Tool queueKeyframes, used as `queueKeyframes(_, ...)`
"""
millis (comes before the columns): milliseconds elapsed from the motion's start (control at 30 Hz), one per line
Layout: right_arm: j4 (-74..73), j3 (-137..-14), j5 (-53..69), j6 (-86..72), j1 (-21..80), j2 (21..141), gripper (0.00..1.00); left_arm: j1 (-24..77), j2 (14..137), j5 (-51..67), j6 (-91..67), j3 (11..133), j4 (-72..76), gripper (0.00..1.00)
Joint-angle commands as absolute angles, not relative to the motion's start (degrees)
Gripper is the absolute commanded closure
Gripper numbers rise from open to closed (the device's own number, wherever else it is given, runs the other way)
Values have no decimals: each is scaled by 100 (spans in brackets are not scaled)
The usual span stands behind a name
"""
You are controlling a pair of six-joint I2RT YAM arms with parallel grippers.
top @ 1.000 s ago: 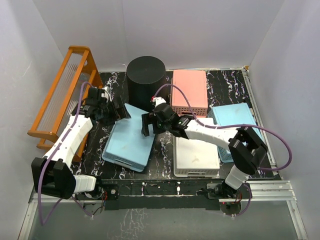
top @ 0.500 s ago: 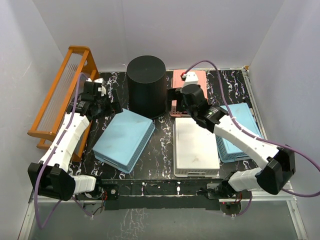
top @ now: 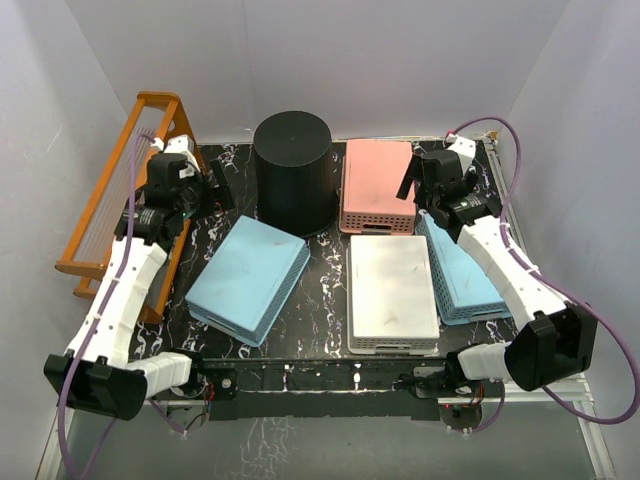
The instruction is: Turn the large container upside down
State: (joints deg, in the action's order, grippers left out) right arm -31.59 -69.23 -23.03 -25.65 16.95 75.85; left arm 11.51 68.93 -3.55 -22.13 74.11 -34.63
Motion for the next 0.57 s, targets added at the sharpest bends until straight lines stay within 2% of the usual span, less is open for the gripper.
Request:
queueKeyframes(0,-3262,-7200,-2843,-3057,1740,7225,2,1163,6415,-195,-2047,7248,-2942,1)
queueKeyframes(533,-3100,-6943,-2992,-3133,1740,6932,2,1157,6528,634,-1990,7083,-2681,1)
